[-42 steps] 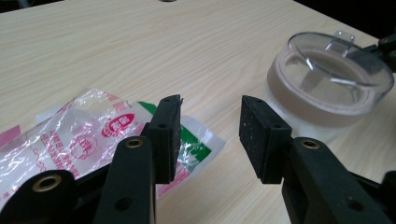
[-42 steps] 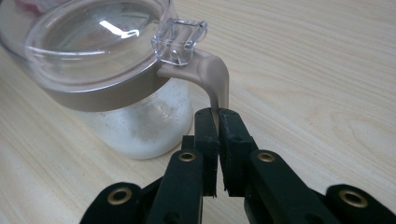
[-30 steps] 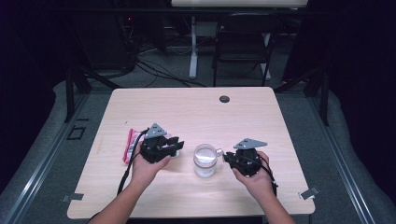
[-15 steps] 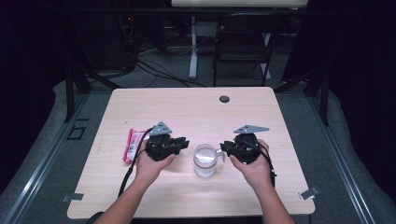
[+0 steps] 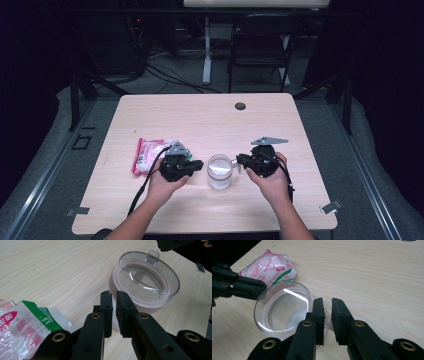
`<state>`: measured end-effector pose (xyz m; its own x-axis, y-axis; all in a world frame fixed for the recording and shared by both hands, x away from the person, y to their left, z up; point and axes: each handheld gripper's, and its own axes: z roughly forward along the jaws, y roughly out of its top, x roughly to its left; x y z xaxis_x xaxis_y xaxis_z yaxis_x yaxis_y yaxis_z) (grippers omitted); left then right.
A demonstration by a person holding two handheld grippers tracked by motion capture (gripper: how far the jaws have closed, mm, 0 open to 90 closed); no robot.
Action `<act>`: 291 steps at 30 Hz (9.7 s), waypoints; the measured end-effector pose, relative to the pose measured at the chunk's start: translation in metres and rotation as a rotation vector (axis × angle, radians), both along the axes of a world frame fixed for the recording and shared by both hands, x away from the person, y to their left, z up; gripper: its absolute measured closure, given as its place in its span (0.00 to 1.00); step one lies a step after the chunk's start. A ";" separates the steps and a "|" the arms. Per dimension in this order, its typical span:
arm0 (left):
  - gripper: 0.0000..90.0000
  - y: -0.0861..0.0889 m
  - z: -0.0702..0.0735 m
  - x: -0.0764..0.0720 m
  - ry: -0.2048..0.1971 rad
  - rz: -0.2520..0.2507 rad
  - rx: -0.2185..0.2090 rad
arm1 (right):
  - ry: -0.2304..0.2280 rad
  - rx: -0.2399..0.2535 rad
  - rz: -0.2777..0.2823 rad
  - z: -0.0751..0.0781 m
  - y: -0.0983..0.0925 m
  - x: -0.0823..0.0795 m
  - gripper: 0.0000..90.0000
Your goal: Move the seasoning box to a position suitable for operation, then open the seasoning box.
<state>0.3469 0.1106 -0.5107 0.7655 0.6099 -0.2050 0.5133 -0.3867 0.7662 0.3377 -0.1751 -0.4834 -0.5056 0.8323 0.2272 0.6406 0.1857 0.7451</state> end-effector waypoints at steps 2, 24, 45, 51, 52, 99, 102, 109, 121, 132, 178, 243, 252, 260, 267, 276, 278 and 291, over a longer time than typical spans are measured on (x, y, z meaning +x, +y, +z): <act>0.95 0.000 -0.002 -0.002 0.000 0.002 0.000 | 0.004 0.012 -0.007 -0.001 0.000 0.001 0.90; 1.00 -0.012 -0.011 -0.013 0.005 -0.067 0.046 | 0.008 0.012 0.013 -0.004 0.004 0.001 0.95; 1.00 -0.011 -0.007 -0.015 -0.012 -0.070 0.024 | 0.023 0.054 0.006 -0.006 0.000 0.001 0.96; 1.00 -0.010 -0.004 -0.016 -0.020 -0.072 0.021 | 0.028 0.066 0.004 -0.007 -0.001 0.002 0.96; 1.00 -0.010 -0.003 -0.016 -0.021 -0.072 0.018 | 0.029 0.066 0.002 -0.007 -0.001 0.002 0.96; 0.88 -0.016 0.021 -0.009 -0.072 -0.076 -0.073 | -0.091 -0.011 0.136 0.005 0.006 -0.032 0.60; 0.84 -0.017 0.023 -0.008 -0.081 -0.078 -0.075 | -0.103 -0.015 0.159 0.007 0.007 -0.036 0.58; 0.78 -0.019 0.025 -0.008 -0.093 -0.058 -0.086 | -0.130 -0.055 0.196 0.006 0.015 -0.041 0.53; 0.67 -0.022 0.021 -0.007 -0.120 -0.038 -0.043 | -0.165 -0.121 0.185 0.000 0.024 -0.043 0.57; 0.63 -0.024 0.003 -0.001 -0.084 0.008 -0.014 | -0.166 -0.109 0.178 0.002 0.022 -0.043 0.59; 0.74 -0.027 -0.003 0.000 -0.064 -0.015 -0.010 | -0.108 0.025 0.081 0.002 -0.015 -0.032 0.71; 0.54 0.066 0.020 -0.003 -0.154 0.245 0.018 | -0.065 0.118 0.067 -0.014 -0.016 0.024 0.67; 0.48 0.083 0.009 -0.006 -0.198 0.271 0.055 | -0.108 0.055 0.046 -0.004 -0.021 0.011 0.62; 0.52 0.089 -0.004 -0.003 -0.130 0.274 0.046 | -0.120 0.027 0.026 0.003 -0.024 0.001 0.61; 0.54 0.084 -0.008 -0.004 -0.141 0.257 0.107 | -0.132 -0.012 0.023 0.008 -0.026 -0.003 0.64; 0.46 0.071 -0.010 -0.009 -0.161 0.211 0.114 | -0.137 -0.011 0.027 0.008 -0.026 -0.003 0.61; 0.46 0.068 -0.012 -0.010 -0.165 0.205 0.135 | -0.138 -0.006 0.025 0.008 -0.026 -0.003 0.61; 0.45 0.044 -0.019 -0.017 -0.220 0.143 0.249 | -0.136 -0.012 0.024 0.007 -0.025 -0.002 0.58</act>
